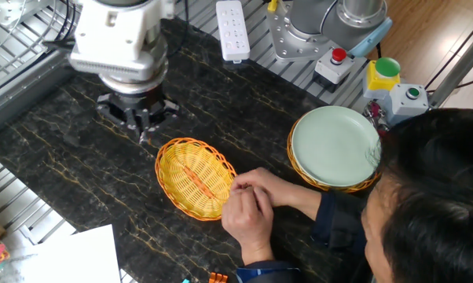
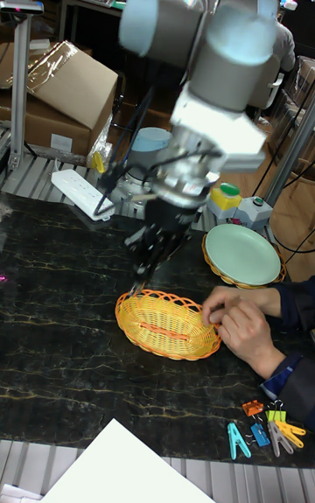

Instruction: Use a clamp

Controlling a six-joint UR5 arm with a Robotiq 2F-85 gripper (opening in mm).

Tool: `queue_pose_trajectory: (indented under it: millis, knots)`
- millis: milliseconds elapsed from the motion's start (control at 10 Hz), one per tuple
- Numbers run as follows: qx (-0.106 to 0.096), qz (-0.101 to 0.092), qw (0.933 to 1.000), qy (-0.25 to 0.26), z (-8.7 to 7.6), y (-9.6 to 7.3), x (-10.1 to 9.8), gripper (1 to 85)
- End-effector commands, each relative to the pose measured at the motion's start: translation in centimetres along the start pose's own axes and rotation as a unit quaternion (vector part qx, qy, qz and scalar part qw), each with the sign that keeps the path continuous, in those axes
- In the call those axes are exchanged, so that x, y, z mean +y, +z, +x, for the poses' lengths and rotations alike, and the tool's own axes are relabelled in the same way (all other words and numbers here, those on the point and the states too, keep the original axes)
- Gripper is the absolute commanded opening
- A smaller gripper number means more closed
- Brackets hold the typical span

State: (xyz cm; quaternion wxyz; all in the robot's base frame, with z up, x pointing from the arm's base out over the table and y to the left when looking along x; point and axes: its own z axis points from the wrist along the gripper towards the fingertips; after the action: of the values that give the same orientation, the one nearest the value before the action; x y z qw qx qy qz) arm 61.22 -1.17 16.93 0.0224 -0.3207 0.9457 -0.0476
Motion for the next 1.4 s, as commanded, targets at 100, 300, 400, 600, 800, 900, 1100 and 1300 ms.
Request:
queue_pose_trajectory:
  millis: [100, 300, 400, 600, 800, 900, 1100, 1300]
  knots:
    - [-0.021, -0.048, 0.9976, -0.045, -0.2, 5.4, 0.0, 1.0]
    - [-0.017, -0.052, 0.9984, -0.01, 0.4, 6.0, 2.7, 1.0]
    - [-0.017, -0.054, 0.9984, 0.009, 0.5, 6.0, 4.4, 1.0]
    - [-0.023, -0.06, 0.9971, 0.042, 0.6, 6.3, 7.8, 1.0]
    - [-0.03, -0.067, 0.9948, 0.07, 0.1, 6.8, 10.1, 1.0]
    - [-0.032, -0.07, 0.9942, 0.075, 0.0, 6.8, 10.5, 1.0]
    - [-0.029, -0.067, 0.995, 0.068, 0.1, 6.5, 9.9, 1.0]
    - [-0.03, -0.059, 0.9978, 0.011, -0.9, 7.7, 7.4, 1.0]
